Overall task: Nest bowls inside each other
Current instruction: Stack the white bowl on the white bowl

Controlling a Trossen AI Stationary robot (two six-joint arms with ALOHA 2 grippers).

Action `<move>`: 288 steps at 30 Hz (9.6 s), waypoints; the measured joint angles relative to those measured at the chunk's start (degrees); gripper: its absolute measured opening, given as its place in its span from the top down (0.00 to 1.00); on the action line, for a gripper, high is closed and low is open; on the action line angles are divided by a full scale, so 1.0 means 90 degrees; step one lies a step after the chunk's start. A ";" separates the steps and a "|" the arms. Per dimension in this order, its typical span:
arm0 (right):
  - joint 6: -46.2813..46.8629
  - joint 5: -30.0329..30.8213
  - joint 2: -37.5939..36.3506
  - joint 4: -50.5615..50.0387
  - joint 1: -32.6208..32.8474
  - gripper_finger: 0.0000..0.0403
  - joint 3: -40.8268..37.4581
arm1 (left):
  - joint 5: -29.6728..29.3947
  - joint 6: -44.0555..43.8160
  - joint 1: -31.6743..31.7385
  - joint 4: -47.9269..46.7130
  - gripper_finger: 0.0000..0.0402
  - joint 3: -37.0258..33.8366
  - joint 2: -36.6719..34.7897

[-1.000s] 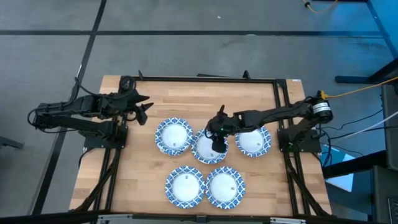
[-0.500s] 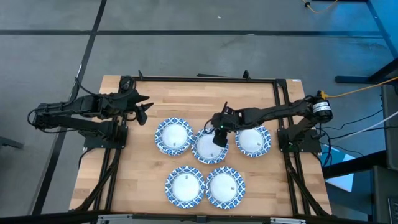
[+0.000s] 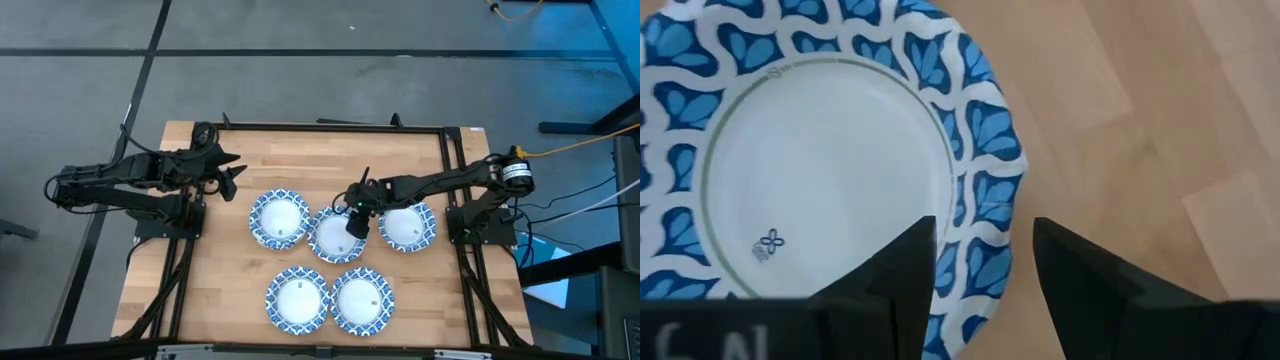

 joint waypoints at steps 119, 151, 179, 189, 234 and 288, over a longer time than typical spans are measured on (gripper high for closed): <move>-0.2921 -0.1074 0.3600 -0.1272 -0.0862 0.60 0.6341 | 0.0005 0.0007 -0.0002 -0.0223 0.60 0.0000 0.0000; -0.1777 -0.0547 -0.0862 -0.2145 -0.0857 0.57 0.1759 | 0.0001 0.0160 -0.0001 -0.0321 0.60 0.0002 -0.0002; 0.2662 0.0271 -0.3181 -0.3582 -0.0860 0.57 -0.1834 | -0.0017 0.0163 -0.0002 -0.0318 0.60 0.0000 0.0000; 0.2813 0.0601 -0.3181 -0.4249 -0.0860 0.57 -0.1841 | -0.0018 0.0163 0.0000 -0.0334 0.60 0.0001 0.0000; 0.2776 -0.0912 -0.3177 -0.2749 -0.0922 0.97 -0.2371 | -0.0024 0.0165 0.0000 -0.0316 0.60 0.0000 0.0000; -0.1508 -0.2304 0.3519 -0.2583 -0.0917 0.99 0.6596 | 0.0036 0.0164 -0.0002 -0.0353 0.60 0.0002 0.0000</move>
